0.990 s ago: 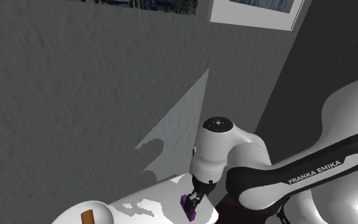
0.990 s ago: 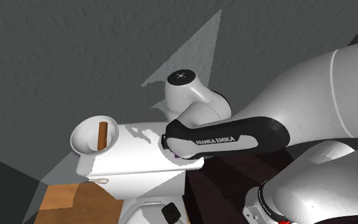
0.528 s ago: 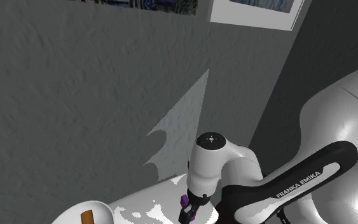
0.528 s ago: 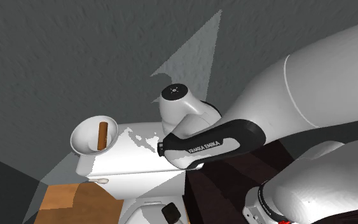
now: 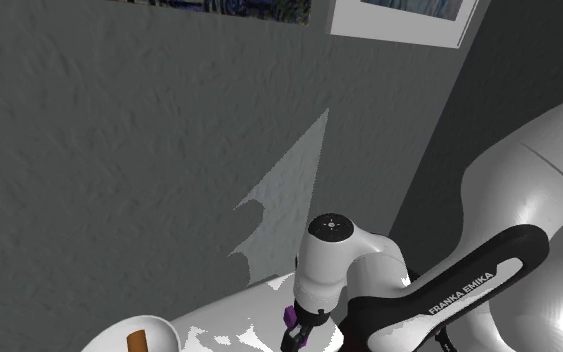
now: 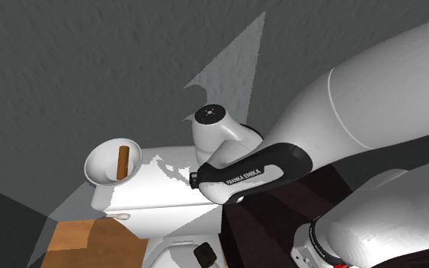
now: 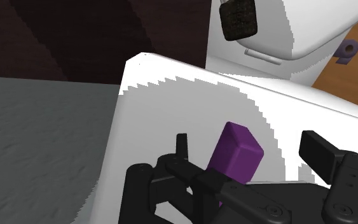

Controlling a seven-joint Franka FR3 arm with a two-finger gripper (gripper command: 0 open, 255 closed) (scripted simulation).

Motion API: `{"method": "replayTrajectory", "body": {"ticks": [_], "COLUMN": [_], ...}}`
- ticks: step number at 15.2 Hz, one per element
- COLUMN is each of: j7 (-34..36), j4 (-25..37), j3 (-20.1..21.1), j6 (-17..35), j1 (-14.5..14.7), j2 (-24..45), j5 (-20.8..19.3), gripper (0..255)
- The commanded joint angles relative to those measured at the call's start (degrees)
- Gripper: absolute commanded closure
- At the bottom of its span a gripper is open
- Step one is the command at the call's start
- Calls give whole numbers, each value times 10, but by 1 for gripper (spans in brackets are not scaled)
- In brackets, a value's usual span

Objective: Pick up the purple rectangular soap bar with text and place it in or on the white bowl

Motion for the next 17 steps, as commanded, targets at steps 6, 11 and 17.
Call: {"method": "replayTrajectory", "body": {"ticks": [6, 11, 17], "j7": [0, 0, -20], "j4": [0, 0, 12], "j3": [0, 0, -15], "j6": [0, 0, -65], "j1": [0, 0, 14], "j2": [0, 0, -56], "j5": [0, 0, 25], "gripper": [255, 255, 255]}}
